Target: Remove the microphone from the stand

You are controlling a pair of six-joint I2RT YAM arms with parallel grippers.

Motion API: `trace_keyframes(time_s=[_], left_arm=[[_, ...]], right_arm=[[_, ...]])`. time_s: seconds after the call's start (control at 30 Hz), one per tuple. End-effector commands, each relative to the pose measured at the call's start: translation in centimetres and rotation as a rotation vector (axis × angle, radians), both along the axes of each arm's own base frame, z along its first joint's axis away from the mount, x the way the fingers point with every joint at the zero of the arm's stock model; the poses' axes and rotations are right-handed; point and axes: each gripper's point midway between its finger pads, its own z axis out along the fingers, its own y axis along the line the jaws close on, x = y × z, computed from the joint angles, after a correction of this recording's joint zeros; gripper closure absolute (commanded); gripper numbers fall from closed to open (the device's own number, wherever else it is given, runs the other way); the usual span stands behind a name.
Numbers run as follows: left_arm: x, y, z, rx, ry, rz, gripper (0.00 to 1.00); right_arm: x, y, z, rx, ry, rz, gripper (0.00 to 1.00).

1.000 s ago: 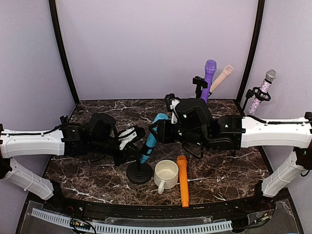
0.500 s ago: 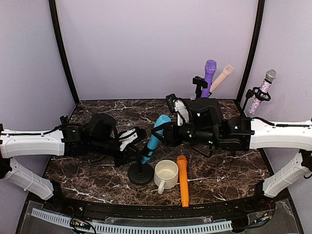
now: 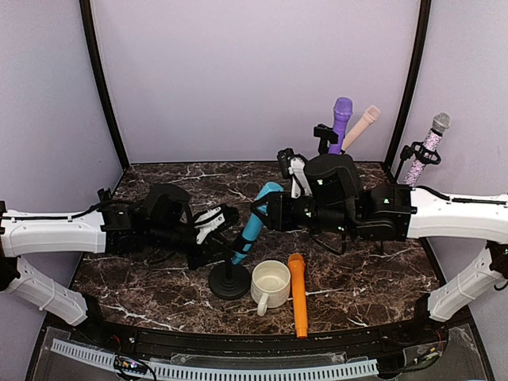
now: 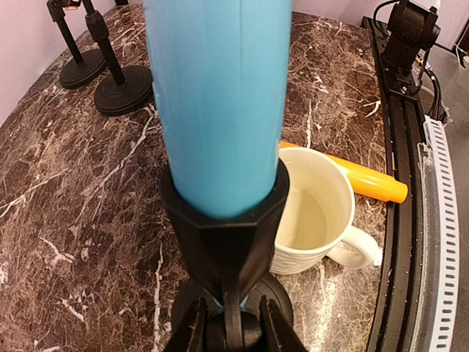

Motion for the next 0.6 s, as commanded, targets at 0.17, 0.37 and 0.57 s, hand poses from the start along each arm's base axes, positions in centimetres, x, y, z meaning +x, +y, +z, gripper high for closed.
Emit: trace_keyframes(time_s=[0.17,0.37,0.57], left_arm=[[0.7,2.6,-2.7,0.129,0.013,0.086,1.00],[0.7,2.6,-2.9,0.125,0.014,0.085,1.00],[0.6,2.5,-3.7,0.148,0.026,0.080,1.00]], right_arm=[[2.4,-1.8,6.3,0.178,-0.040,-0.180,0.75],[1.1,-1.1,6.2,0.205,-0.074,-0.073,0.75],[-1.0,-0.7,7.6,0.246,-0.152,0.085,0.75]])
